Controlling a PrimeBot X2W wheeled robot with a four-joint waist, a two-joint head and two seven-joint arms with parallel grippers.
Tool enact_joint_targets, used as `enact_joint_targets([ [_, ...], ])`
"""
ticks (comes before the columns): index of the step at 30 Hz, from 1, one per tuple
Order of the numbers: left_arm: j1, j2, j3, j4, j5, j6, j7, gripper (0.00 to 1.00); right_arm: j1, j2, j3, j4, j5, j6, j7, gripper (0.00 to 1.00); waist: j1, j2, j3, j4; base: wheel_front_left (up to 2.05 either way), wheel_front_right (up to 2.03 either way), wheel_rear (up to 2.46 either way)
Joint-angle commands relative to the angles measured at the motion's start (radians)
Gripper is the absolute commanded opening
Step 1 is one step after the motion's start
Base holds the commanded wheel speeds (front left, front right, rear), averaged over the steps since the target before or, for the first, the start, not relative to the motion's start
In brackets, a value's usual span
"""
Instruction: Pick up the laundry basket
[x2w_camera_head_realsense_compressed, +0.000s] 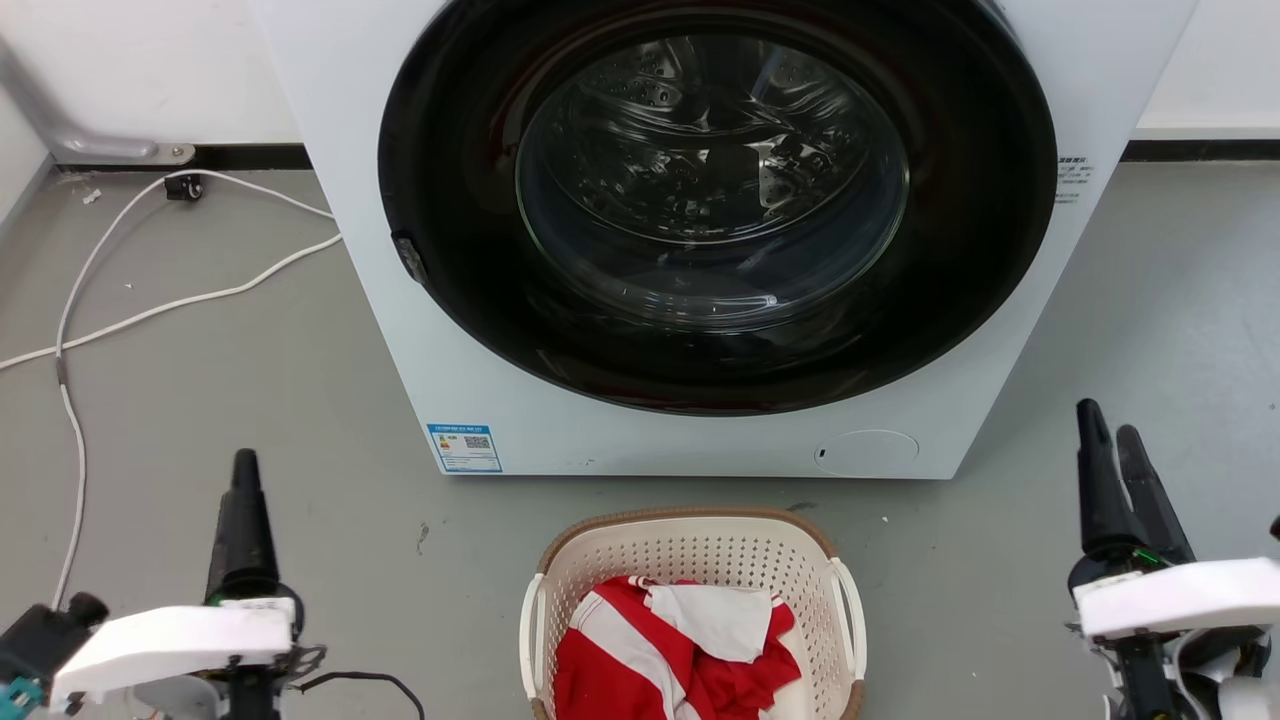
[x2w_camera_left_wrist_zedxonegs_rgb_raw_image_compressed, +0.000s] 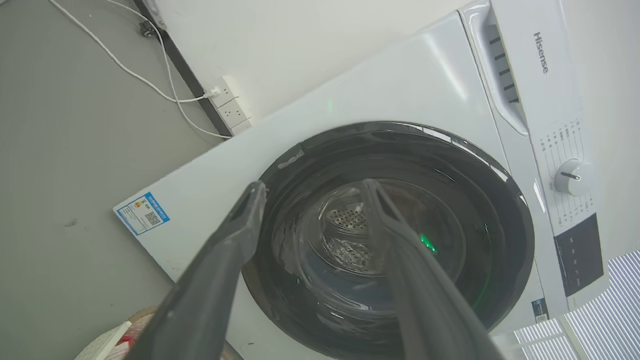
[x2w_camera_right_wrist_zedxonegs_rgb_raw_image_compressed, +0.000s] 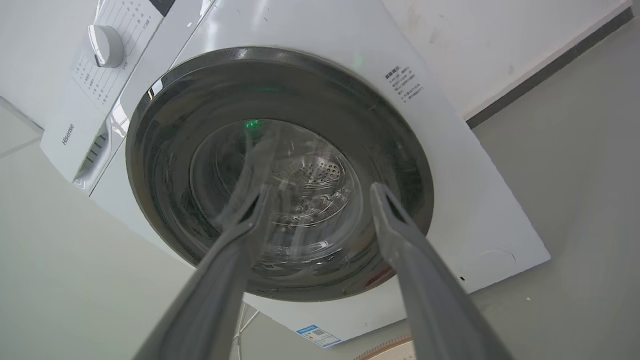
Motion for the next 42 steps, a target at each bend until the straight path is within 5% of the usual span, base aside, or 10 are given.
enact_joint_targets([
  [1,0.002,0.004,-0.014,-0.032,0.042,0.005,-0.008,1.00,-0.024,-0.003,0.011,-0.029,-0.046,0.002,-0.008,1.00,0.0000,0.0000,0.001,0.000,0.00,0.00,0.00],
  [17,0.028,0.006,-0.244,-0.148,0.491,0.064,-0.058,1.00,-0.002,-0.004,0.059,-0.077,-0.320,0.002,-0.060,1.00,0.0000,0.0000,0.015,-0.004,0.00,0.00,0.00],
  [42,0.019,0.131,-0.506,-0.169,0.814,0.261,-0.134,1.00,0.014,-0.004,0.087,-0.027,-0.645,0.002,-0.134,1.00,0.0000,0.0000,0.017,-0.009,0.00,0.00,0.00],
])
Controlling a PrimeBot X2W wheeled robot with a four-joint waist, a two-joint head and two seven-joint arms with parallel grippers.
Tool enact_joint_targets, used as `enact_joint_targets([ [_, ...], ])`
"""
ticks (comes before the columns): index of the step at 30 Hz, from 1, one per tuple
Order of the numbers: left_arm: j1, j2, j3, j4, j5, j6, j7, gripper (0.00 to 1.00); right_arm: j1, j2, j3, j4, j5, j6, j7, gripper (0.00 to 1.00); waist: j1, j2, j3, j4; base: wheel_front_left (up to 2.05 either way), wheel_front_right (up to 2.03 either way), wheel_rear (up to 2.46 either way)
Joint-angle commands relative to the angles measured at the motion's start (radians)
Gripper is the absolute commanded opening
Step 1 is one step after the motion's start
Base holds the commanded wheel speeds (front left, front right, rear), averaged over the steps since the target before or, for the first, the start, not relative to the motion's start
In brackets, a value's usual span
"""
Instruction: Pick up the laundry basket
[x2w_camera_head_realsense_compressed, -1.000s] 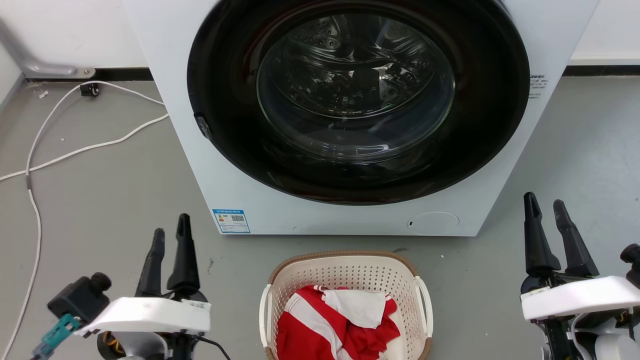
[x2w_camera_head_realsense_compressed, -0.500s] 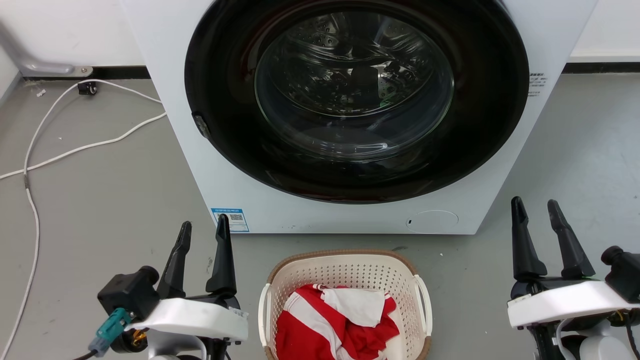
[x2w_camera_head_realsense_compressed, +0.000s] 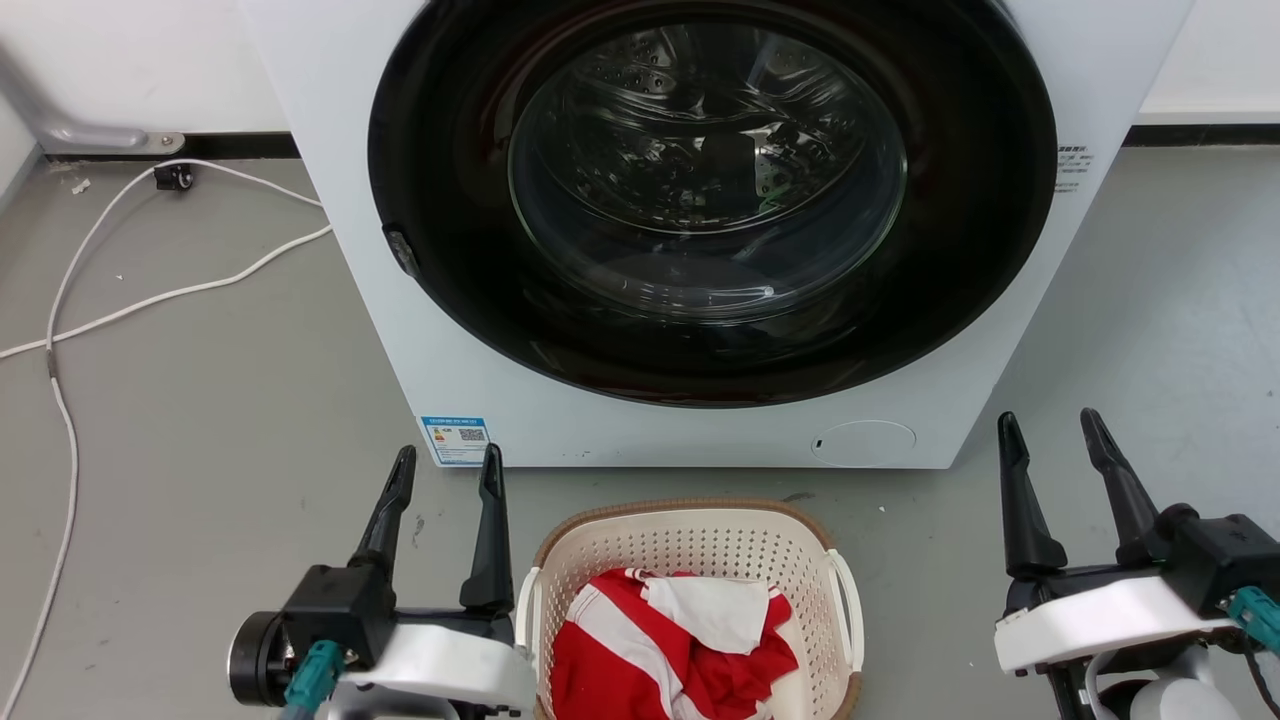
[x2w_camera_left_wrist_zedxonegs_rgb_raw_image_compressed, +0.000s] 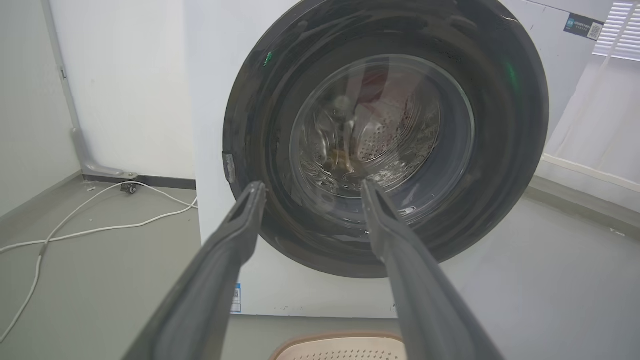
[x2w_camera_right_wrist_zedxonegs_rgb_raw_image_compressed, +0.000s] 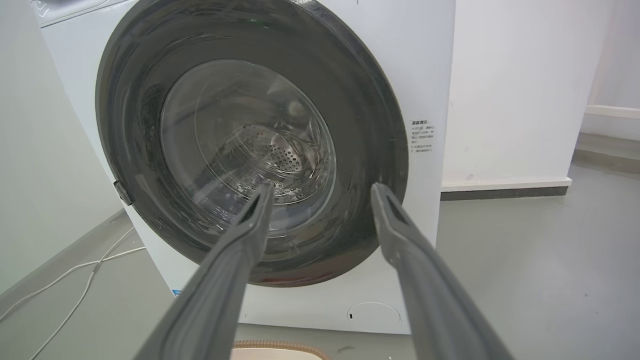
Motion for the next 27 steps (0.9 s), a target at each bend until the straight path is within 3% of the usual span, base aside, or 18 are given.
enact_joint_targets([
  [1,-0.013,0.015,-0.018,-0.006,0.038,0.011,-0.012,1.00,-0.001,-0.004,0.004,-0.010,-0.040,0.002,-0.012,1.00,-0.0001,0.0000,0.000,-0.001,0.00,0.00,0.00],
  [12,0.004,0.013,-0.054,0.045,0.094,0.016,-0.035,1.00,0.010,-0.004,0.013,-0.016,-0.129,0.001,-0.033,1.00,-0.0001,0.0000,-0.002,-0.005,0.00,0.00,0.00],
  [16,0.021,-0.013,-0.018,0.014,0.089,-0.001,-0.043,1.00,0.016,-0.004,-0.004,-0.007,-0.073,0.001,-0.043,1.00,-0.0001,0.0000,-0.001,-0.006,0.00,0.00,0.00],
  [27,0.075,-0.098,0.138,0.071,0.095,-0.140,-0.064,1.00,0.017,-0.004,-0.004,0.042,-0.055,0.001,-0.063,1.00,-0.0001,0.0000,0.004,-0.008,0.00,0.00,0.00],
])
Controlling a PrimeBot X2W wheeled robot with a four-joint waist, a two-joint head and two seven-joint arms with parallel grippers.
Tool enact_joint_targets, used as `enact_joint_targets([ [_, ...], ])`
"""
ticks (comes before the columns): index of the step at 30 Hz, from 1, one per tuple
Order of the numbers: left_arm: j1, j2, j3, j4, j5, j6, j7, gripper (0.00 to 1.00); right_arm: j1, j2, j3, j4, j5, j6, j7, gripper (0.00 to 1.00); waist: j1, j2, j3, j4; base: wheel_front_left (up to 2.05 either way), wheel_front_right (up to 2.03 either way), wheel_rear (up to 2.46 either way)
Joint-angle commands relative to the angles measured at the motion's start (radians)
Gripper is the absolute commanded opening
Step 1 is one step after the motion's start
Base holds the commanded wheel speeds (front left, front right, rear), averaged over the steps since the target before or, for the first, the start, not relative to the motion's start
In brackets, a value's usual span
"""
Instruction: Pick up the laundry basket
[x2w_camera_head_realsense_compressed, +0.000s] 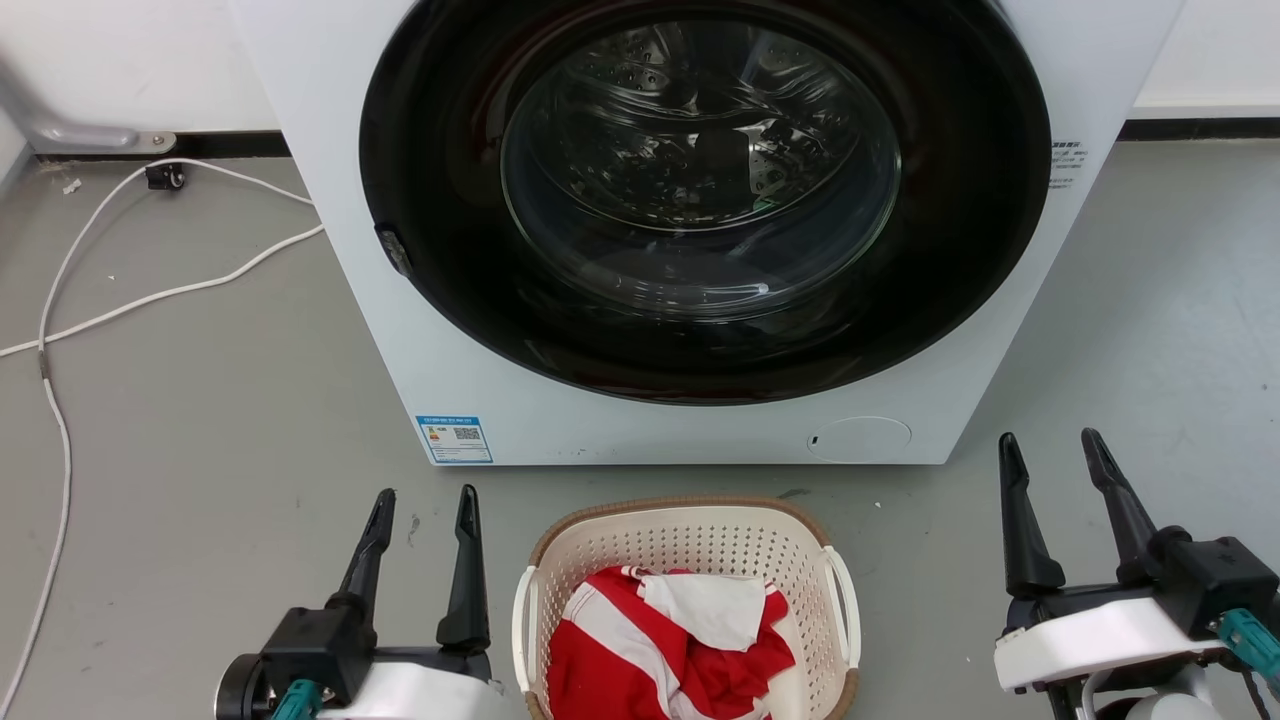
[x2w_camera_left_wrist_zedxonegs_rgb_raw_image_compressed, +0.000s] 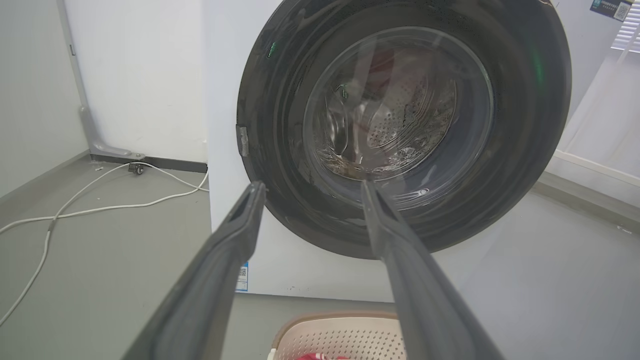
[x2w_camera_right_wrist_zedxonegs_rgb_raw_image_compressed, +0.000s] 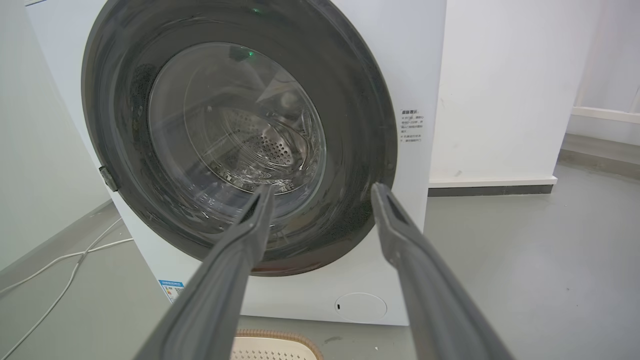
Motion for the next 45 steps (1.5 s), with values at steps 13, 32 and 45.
enact_joint_targets([
  [13,0.003,-0.017,-0.013,0.044,0.217,-0.024,-0.031,1.00,-0.006,-0.003,0.010,0.000,-0.111,0.000,-0.029,1.00,0.0000,-0.0001,0.005,0.001,0.00,0.00,0.00],
  [32,-0.011,-0.018,-0.014,0.063,0.189,-0.037,-0.030,1.00,-0.013,-0.003,-0.001,0.009,-0.084,0.000,-0.028,1.00,0.0000,-0.0001,0.013,0.002,0.00,0.00,0.00],
  [45,-0.078,-0.018,0.006,0.105,0.174,-0.058,-0.029,1.00,-0.077,-0.003,0.010,0.064,-0.110,0.000,-0.028,1.00,0.0000,-0.0001,0.153,-0.009,0.00,0.00,0.00],
])
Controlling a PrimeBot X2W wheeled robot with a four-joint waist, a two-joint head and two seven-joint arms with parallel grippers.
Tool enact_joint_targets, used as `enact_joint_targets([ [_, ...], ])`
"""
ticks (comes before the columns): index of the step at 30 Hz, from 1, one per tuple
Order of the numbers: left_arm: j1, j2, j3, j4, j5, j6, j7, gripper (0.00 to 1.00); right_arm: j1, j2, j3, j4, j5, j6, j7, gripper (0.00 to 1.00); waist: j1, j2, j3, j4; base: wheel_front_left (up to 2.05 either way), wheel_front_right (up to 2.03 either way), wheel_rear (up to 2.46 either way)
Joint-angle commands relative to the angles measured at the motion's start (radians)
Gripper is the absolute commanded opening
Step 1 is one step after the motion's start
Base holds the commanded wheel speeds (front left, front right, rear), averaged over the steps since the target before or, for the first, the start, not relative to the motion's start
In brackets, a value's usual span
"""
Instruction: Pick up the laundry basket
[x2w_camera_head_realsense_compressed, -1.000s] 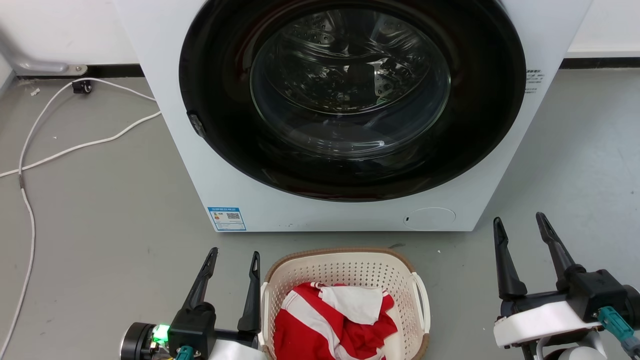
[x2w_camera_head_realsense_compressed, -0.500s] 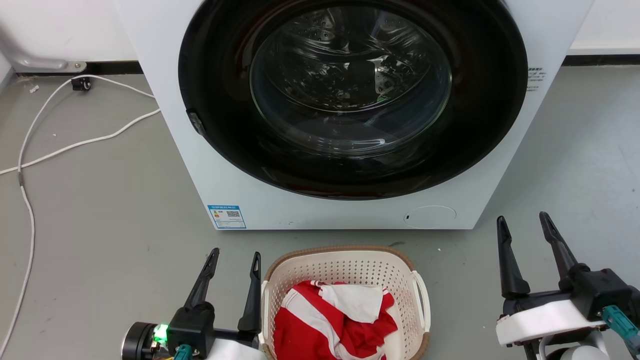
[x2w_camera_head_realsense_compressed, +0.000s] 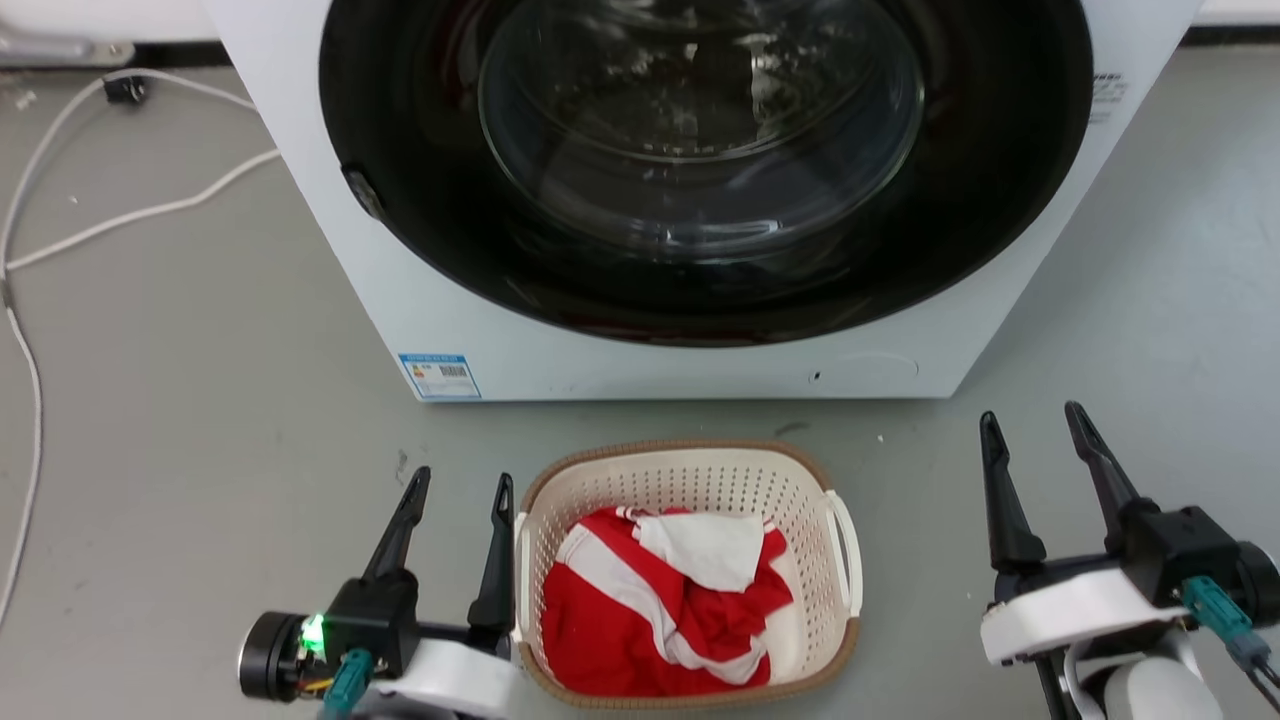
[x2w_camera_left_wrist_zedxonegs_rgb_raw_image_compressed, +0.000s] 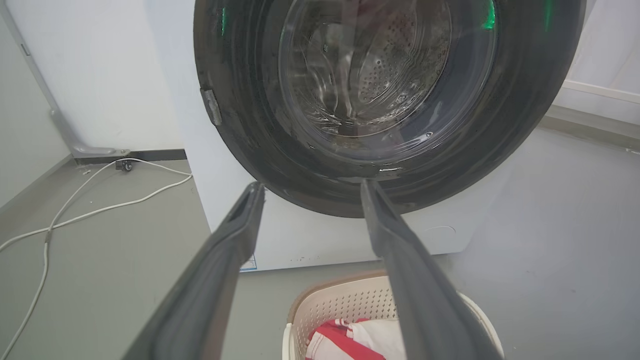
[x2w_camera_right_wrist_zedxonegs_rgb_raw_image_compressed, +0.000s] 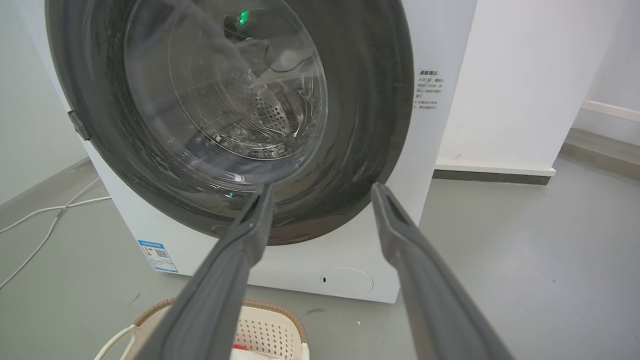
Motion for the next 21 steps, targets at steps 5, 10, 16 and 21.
enact_joint_targets([
  [5,-0.094,0.000,0.019,0.101,-0.013,-0.024,-0.002,1.00,-0.093,-0.002,0.011,0.086,-0.020,0.000,0.003,1.00,0.0000,-0.0001,0.150,-0.004,0.00,0.00,0.00],
  [10,-0.215,0.000,0.042,0.208,-0.002,-0.053,-0.002,1.00,-0.189,-0.002,0.001,0.162,-0.063,0.000,0.039,1.00,0.0000,-0.0001,0.271,0.003,0.00,0.00,0.00],
  [16,-0.384,0.007,0.051,0.381,-0.003,-0.092,-0.002,1.00,-0.301,-0.002,-0.009,0.250,-0.090,0.000,0.077,1.00,0.0000,-0.0001,0.402,0.019,0.00,0.00,0.00],
  [21,-0.517,0.018,0.042,0.548,-0.012,-0.110,-0.003,1.00,-0.392,-0.002,-0.009,0.346,-0.084,0.000,0.107,1.00,0.0000,-0.0001,0.484,0.030,0.00,0.00,0.00],
])
